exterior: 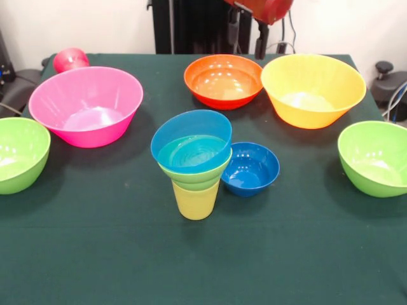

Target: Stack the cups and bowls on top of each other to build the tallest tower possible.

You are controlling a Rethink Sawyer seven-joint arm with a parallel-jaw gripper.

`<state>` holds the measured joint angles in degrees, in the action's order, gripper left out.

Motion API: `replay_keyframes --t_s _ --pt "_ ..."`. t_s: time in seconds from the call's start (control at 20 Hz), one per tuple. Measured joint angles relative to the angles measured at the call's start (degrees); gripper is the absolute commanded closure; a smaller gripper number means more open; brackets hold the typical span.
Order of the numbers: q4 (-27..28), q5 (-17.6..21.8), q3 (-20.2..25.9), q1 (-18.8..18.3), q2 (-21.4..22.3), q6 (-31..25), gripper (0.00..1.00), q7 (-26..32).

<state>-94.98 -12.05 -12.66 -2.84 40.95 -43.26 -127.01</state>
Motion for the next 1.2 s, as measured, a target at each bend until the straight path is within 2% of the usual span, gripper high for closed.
replay_keyframes --t_s 0.25,0.35,0.45,0.5,0.6,0.85,1.2 --pt "-9.49 -0.01 0.46 -2.6 2.15 9.81 0.0 0.0" --pt "-14.95 0.14 0.91 -5.72 2.96 15.18 0.0 0.0" --pt "-17.51 0.55 1.08 -7.68 3.1 17.66 0.0 0.0" --pt "-20.33 1.47 1.21 -10.26 3.05 20.24 0.0 0.0" --pt "-22.89 2.92 1.39 -13.06 2.93 22.34 0.0 0.0" --pt "-26.69 6.8 1.97 -18.1 2.93 23.53 0.0 0.0" --pt "-29.31 10.64 3.42 -19.62 3.69 23.56 0.0 0.0"
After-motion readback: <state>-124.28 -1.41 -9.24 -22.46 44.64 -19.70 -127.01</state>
